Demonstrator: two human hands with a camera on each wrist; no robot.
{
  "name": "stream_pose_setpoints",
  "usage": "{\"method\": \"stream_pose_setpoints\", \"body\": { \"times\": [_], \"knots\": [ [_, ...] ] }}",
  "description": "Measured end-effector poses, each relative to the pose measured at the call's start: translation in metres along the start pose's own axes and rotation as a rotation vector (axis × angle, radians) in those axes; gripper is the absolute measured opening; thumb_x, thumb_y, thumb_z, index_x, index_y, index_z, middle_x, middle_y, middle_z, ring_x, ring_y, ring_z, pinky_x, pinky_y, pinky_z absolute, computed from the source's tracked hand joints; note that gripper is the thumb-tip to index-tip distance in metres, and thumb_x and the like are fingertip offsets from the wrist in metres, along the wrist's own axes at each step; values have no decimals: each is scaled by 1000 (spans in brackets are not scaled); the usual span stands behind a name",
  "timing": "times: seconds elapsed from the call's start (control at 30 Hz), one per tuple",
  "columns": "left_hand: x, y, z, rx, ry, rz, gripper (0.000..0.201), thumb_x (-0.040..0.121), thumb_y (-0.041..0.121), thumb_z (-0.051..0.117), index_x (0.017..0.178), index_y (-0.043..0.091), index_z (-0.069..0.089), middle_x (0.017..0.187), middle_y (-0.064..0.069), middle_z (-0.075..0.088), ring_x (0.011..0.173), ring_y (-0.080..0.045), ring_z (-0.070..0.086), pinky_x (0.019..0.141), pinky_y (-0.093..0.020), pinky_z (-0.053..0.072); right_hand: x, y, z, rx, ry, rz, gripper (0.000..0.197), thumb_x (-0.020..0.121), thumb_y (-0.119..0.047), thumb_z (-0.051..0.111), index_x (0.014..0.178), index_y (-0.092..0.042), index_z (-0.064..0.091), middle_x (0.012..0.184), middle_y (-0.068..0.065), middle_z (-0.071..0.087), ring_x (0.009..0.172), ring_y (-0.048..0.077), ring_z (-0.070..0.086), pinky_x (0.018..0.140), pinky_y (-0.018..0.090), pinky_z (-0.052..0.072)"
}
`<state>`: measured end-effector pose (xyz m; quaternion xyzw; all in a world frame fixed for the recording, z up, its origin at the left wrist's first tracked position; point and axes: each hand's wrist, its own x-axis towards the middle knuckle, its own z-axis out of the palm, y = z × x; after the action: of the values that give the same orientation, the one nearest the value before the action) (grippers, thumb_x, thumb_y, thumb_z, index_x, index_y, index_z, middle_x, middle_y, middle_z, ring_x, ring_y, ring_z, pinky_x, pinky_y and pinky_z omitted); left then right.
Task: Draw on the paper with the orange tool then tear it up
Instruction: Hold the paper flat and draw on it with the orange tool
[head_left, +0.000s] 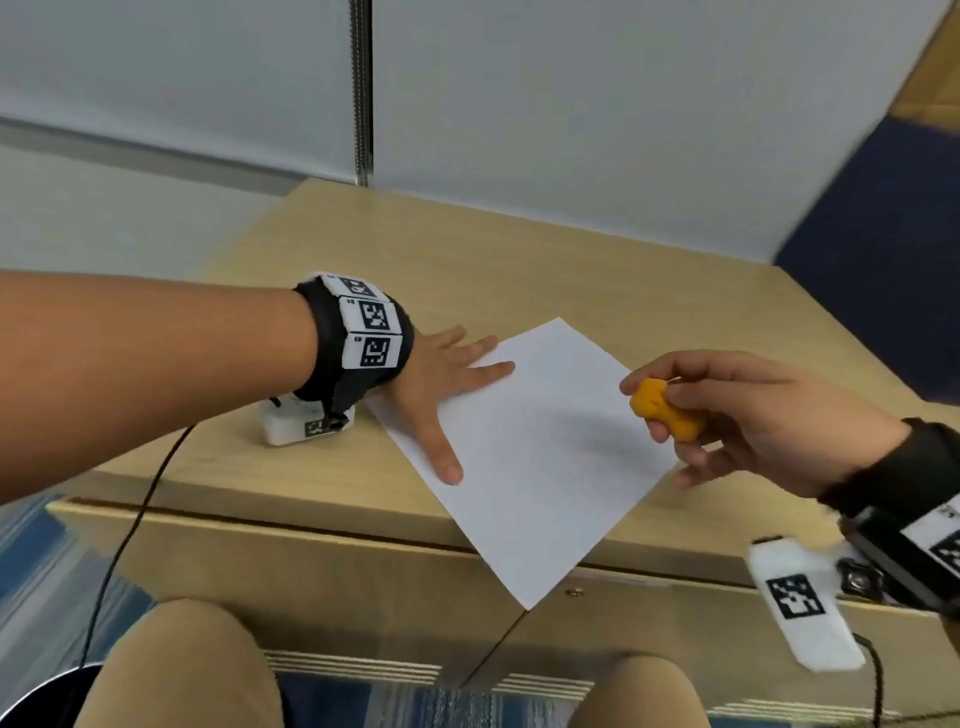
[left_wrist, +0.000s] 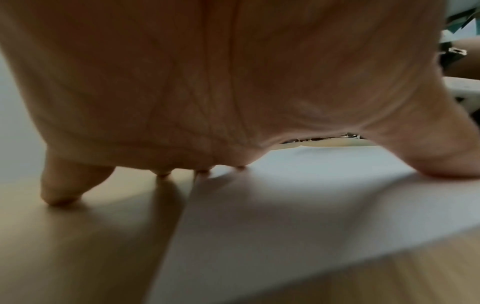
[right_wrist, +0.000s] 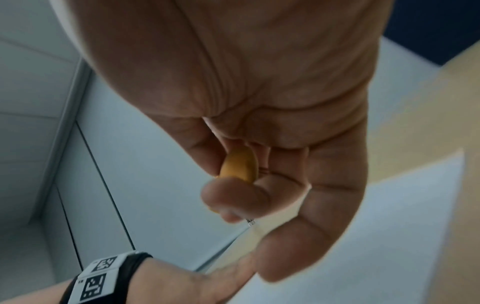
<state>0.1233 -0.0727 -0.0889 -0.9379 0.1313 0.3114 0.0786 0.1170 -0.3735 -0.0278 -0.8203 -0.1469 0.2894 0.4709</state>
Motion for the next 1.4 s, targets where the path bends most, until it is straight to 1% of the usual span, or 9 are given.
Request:
{"method": "stream_pose_setpoints", "body": {
  "times": [0.13,0.3,0.47,0.5,0.63,0.77,1.0,1.27,1.4],
  "knots": [
    [2,-3,10,-29,12,20,153,30,101,58,140,54,-38,152,16,-47,145,-24,-37,112,-69,-10,-21,-27,-16,-138,-13,-18,25,93,-11,57,105,-20,76,80,11,61,57,24,50,60,41,60],
    [-7,2,8,-35,34,15,152,37,95,61,144,48,-36,155,10,-45,147,-30,-34,114,-65,-10,-52,-62,-45,-227,83,46,31,82,-13,59,108,-19,75,74,18,62,44,26,54,55,46,58],
    [-11,5,7,-31,44,14,158,25,98,54,146,46,-33,157,7,-42,147,-35,-32,115,-64,-9,-36,-103,-141,-334,321,-11,46,81,-12,69,127,-20,68,116,42,59,86,72,58,67,86,43],
    [-12,5,8,-35,43,12,159,23,99,53,146,47,-33,157,7,-42,147,-35,-32,115,-64,-9,-28,-116,-139,-352,340,-65,44,82,-16,72,126,-20,68,119,41,60,93,72,58,65,84,46],
    [-7,4,11,-73,76,21,160,20,100,53,147,49,-30,158,8,-40,147,-34,-32,116,-63,-12,-14,-136,-25,-404,114,-268,32,77,-25,70,108,-17,71,92,9,76,66,21,70,62,34,64],
    [-2,4,11,-89,80,5,157,26,97,61,147,52,-28,159,8,-39,147,-34,-33,116,-63,-12,30,-80,48,-655,-197,-165,20,92,-19,72,110,-10,69,100,4,79,79,25,75,81,43,63],
    [-6,7,8,-30,70,-5,150,28,102,58,141,59,-30,158,2,-42,147,-38,-31,116,-61,-11,70,-28,87,-700,-296,-274,24,85,-28,80,96,-8,72,91,3,75,67,19,72,77,40,62],
    [-9,14,7,-18,60,-37,144,47,84,70,147,51,-28,156,8,-44,147,-29,-35,115,-64,-13,111,-17,72,-1060,25,-491,29,86,-41,71,77,-17,58,67,-5,56,65,21,54,63,31,41],
    [-12,16,2,-10,21,-58,150,31,87,60,142,52,-34,155,7,-45,147,-30,-34,114,-67,-8,93,-16,78,-929,-362,-450,26,78,-38,84,75,-26,62,68,-10,58,60,6,51,59,16,40]
  ]
}}
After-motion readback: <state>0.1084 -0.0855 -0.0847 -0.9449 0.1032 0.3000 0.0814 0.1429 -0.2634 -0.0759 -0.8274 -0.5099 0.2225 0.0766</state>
